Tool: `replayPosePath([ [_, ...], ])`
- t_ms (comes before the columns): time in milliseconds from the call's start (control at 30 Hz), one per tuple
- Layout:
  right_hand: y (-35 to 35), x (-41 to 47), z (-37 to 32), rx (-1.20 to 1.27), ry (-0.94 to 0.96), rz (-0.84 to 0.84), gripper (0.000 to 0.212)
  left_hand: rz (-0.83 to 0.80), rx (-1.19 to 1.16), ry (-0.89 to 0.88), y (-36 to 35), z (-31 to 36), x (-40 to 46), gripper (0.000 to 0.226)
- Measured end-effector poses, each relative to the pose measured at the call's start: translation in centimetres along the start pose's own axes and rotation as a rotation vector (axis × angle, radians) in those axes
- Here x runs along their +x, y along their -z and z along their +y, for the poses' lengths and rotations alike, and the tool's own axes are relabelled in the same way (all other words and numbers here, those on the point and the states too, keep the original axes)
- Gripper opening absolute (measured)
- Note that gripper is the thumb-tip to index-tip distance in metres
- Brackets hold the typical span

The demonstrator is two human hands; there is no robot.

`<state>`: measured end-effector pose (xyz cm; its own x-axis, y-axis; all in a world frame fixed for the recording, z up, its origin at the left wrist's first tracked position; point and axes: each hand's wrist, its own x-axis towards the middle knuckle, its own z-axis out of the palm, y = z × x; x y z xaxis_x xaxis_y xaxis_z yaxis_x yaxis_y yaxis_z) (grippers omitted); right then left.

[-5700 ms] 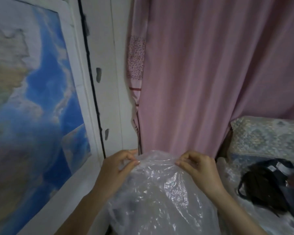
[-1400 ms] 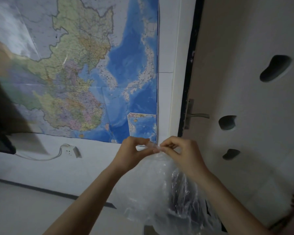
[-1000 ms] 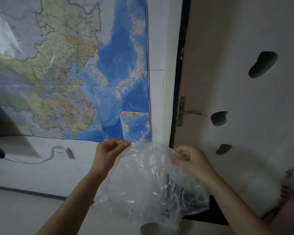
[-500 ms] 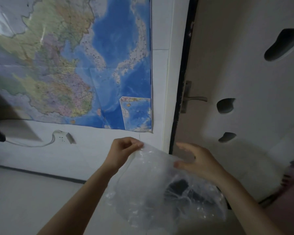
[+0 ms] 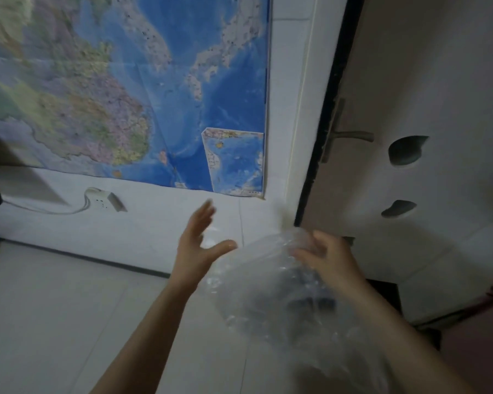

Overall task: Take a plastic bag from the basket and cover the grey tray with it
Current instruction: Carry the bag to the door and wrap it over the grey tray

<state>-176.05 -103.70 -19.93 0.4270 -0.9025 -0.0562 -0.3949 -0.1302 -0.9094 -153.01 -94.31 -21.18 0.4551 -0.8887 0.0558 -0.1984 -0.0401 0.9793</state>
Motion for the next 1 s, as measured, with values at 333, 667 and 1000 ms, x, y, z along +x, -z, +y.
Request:
replayPosePath([
  [333, 2.4, 3.6, 7.0, 0.472, -0.273, 0.037, 0.016, -0.139, -0.315, 0.411, -0.6, -12.8, 0.3, 0.114],
  [667, -3.4, 4.7, 23.7, 0.351, -0.543, 0.274, 0.008, -0.158, -0.135, 0.623, -6.1, -23.9, 0.4, 0.026],
  [1000, -13.4, 0.0, 42.7, -0.198, -0.686, 0.186, 0.053, -0.149, 0.140, 0.703, -9.1, -41.5, -4.5, 0.083],
])
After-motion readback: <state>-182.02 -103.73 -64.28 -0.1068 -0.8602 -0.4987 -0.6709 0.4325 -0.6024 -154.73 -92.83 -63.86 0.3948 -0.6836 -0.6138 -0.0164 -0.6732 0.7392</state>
